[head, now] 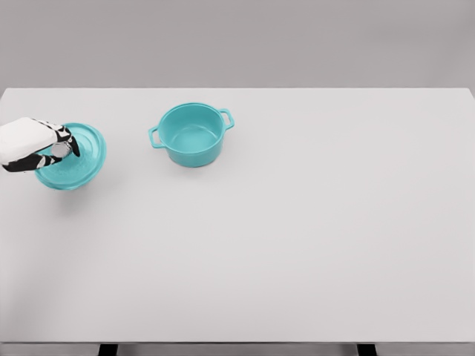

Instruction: Cover the pot with left arm

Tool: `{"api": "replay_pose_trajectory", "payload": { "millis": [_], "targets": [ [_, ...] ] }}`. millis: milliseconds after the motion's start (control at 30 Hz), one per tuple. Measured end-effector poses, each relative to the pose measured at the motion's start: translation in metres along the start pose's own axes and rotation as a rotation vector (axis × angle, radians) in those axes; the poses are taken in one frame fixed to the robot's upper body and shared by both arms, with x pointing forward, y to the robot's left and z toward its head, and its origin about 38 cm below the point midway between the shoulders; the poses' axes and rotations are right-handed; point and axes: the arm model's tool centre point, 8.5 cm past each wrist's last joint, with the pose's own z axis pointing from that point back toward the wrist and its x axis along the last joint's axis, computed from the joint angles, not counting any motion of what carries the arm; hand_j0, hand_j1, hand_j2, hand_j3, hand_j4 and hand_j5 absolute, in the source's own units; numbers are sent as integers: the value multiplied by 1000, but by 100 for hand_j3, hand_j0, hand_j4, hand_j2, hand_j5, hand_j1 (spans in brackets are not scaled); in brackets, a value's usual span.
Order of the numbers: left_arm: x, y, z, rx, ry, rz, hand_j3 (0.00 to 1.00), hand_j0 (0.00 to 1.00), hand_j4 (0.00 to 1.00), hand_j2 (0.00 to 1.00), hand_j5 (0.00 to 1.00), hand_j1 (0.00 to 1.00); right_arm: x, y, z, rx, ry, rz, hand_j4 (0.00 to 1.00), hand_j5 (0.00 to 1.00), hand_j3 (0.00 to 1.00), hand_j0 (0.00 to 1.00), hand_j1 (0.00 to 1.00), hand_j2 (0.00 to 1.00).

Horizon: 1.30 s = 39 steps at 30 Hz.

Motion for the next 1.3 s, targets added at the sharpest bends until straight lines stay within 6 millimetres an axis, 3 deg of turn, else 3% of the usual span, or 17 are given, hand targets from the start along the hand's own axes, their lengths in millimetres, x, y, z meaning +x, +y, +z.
{"api": "replay_pose_trajectory", "payload": {
  "millis": [267, 333, 1167, 1300],
  "targets": [
    [10, 17, -6, 31, -24, -42, 49, 49, 49, 49, 49, 49, 0, 0, 0, 0, 0, 0, 100, 100, 100, 100, 100, 100],
    [13, 30, -10, 51, -35, -63, 49, 49, 49, 49, 49, 49, 0, 0, 0, 0, 0, 0, 100, 100, 100, 100, 100, 100],
    [49, 61, -52, 110, -152, -101, 48, 48, 48, 48, 48, 48, 0, 0, 0, 0, 0, 0, 100, 100, 100, 100, 100, 100],
    [56, 58, -61, 106, -173, -95, 48, 48, 48, 48, 48, 48, 0, 0, 0, 0, 0, 0, 100, 100, 100, 100, 100, 100]
  ]
}}
